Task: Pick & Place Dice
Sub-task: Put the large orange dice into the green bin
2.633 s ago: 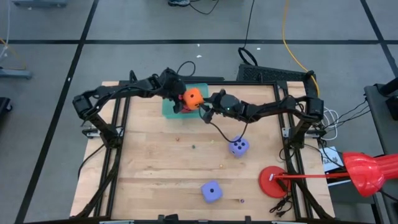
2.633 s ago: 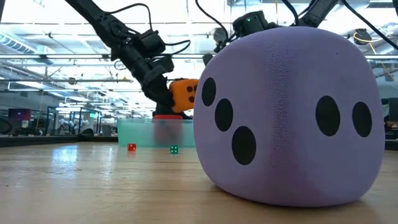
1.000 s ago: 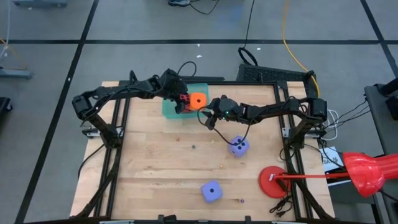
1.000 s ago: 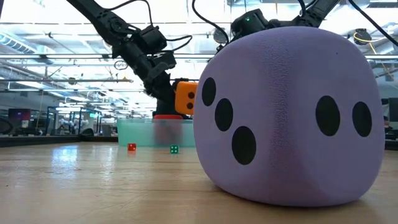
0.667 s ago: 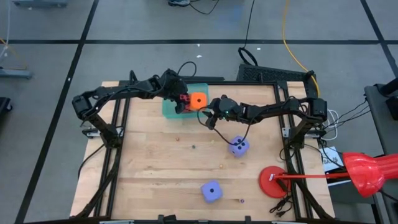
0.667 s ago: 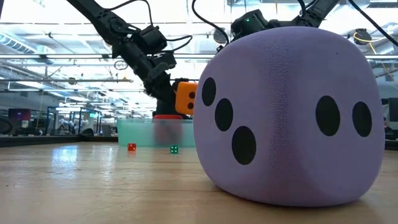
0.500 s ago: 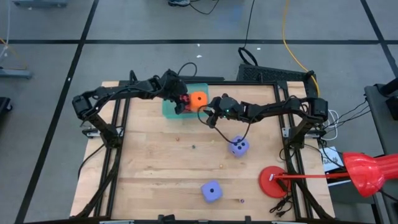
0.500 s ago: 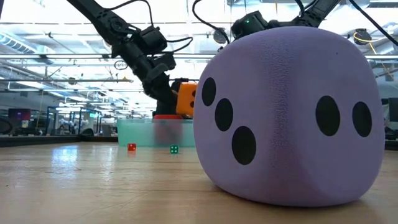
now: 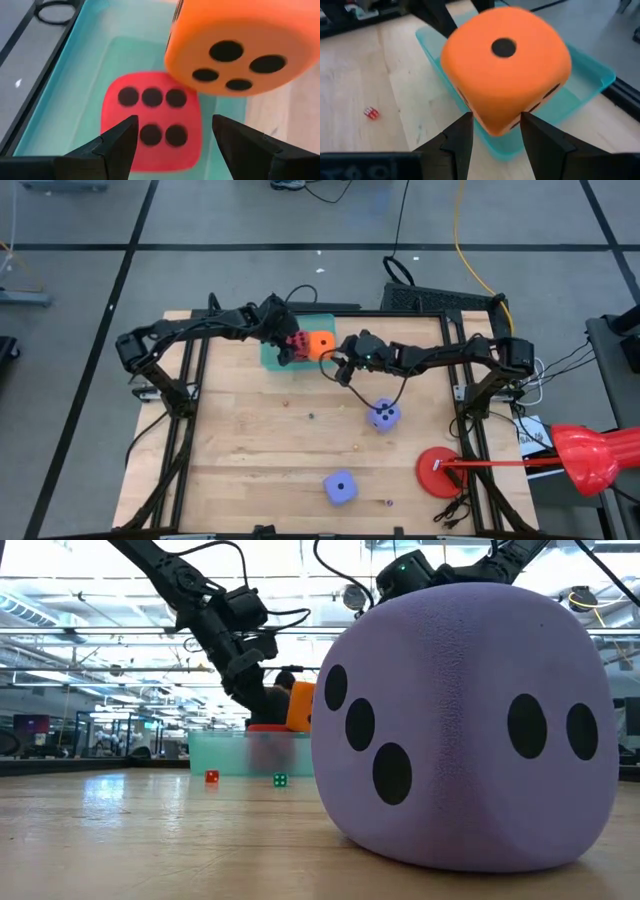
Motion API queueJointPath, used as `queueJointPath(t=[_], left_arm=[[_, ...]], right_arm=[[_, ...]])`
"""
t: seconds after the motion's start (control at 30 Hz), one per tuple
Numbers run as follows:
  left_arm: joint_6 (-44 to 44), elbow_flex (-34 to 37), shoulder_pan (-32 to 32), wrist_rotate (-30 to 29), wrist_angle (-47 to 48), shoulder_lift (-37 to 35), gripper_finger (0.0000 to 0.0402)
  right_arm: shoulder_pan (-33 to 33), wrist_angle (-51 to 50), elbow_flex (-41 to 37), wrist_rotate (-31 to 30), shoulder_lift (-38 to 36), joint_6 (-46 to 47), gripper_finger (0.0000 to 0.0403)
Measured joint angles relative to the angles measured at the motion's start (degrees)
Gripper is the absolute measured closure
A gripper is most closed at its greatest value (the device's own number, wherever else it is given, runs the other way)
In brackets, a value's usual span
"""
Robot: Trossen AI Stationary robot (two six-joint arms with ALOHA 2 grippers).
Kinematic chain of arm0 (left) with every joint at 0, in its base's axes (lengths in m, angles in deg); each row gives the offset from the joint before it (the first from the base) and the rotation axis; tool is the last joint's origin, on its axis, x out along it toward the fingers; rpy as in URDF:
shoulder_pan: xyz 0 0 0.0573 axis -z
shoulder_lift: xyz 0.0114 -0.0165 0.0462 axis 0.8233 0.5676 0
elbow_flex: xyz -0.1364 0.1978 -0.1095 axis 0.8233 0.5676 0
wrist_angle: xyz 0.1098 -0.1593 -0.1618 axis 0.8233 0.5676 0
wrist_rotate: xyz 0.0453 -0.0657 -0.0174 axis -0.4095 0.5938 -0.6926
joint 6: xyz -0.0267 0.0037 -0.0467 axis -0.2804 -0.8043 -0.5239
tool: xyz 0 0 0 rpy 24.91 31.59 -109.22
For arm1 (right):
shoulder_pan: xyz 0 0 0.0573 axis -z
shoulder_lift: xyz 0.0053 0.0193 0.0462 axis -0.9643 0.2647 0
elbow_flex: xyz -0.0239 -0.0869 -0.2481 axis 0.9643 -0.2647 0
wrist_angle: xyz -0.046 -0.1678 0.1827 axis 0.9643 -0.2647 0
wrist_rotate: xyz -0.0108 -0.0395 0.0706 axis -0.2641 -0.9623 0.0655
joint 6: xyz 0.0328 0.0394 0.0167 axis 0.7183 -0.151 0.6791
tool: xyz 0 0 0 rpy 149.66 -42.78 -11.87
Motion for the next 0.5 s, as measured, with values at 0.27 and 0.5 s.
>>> queueJointPath(t=[0.27,0.5], left_arm=[[0.16,0.0,-0.02,-0.9,3.77,-4.26,0.0135],[-0.39,0.0,0.07,-0.91,7.57,-9.79,0.0135]], right_arm=[[0.0,-0.71,0.02,-0.04,-0.67,-0.47,0.025],[0.0,-1.51,0.0,-0.02,-0.59,-0.47,0.025]])
